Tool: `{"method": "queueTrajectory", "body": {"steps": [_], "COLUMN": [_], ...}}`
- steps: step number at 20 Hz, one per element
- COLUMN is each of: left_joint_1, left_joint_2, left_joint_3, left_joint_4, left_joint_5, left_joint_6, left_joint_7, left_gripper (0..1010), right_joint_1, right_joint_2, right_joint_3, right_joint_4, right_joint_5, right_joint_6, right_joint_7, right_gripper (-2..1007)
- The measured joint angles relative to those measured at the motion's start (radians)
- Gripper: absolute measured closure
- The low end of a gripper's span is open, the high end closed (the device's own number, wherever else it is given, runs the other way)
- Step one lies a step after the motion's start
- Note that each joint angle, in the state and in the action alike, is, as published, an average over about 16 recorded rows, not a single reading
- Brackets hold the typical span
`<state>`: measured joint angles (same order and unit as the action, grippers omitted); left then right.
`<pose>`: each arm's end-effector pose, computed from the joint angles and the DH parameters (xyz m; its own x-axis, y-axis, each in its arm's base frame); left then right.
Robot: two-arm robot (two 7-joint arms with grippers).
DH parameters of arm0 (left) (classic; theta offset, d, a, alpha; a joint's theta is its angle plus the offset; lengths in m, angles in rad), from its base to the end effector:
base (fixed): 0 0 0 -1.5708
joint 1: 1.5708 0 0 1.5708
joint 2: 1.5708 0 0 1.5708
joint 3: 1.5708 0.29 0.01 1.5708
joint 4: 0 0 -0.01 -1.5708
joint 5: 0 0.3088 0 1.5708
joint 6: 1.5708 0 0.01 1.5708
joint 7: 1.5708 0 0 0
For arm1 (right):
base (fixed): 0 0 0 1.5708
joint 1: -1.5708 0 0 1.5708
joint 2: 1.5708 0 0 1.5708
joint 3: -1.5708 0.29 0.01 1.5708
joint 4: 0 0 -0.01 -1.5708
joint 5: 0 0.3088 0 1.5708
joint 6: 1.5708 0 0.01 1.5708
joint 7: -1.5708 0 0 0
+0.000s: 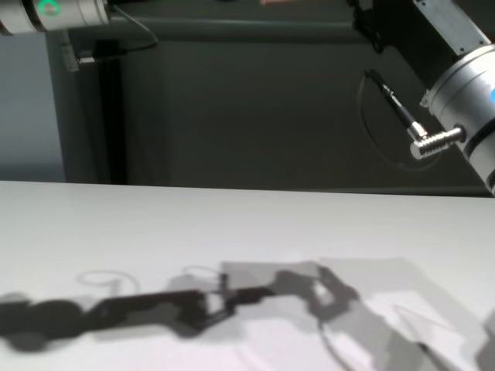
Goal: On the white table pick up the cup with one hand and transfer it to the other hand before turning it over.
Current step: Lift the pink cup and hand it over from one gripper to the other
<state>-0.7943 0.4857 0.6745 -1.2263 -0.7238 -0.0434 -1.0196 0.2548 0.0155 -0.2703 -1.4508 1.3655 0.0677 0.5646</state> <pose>0.4884 0.0207 -0.1436 0.9685 0.1794 0.1726 -0.1759 0.9838 -0.0356 0.3888 0.0822 -0.2496 0.6613 -0.0308 -0.7495 0.6938 0.4051 0.5955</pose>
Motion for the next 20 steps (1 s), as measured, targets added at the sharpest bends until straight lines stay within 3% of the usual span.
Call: {"method": "queueTrajectory", "body": {"steps": [20], "left_joint_1": [0.000], "left_joint_2": [0.000], "left_joint_3": [0.000], "left_joint_4": [0.000], "left_joint_5": [0.000], "left_joint_6": [0.000], "left_joint_7": [0.000], "left_gripper": [960], "right_joint_1": [0.001], "right_joint_2": [0.005], "right_joint_3": [-0.004], "right_joint_4": [0.002], "right_joint_5": [0.009], "right_joint_6": [-0.002], "right_joint_7": [-0.005], "right_gripper": [4]}}
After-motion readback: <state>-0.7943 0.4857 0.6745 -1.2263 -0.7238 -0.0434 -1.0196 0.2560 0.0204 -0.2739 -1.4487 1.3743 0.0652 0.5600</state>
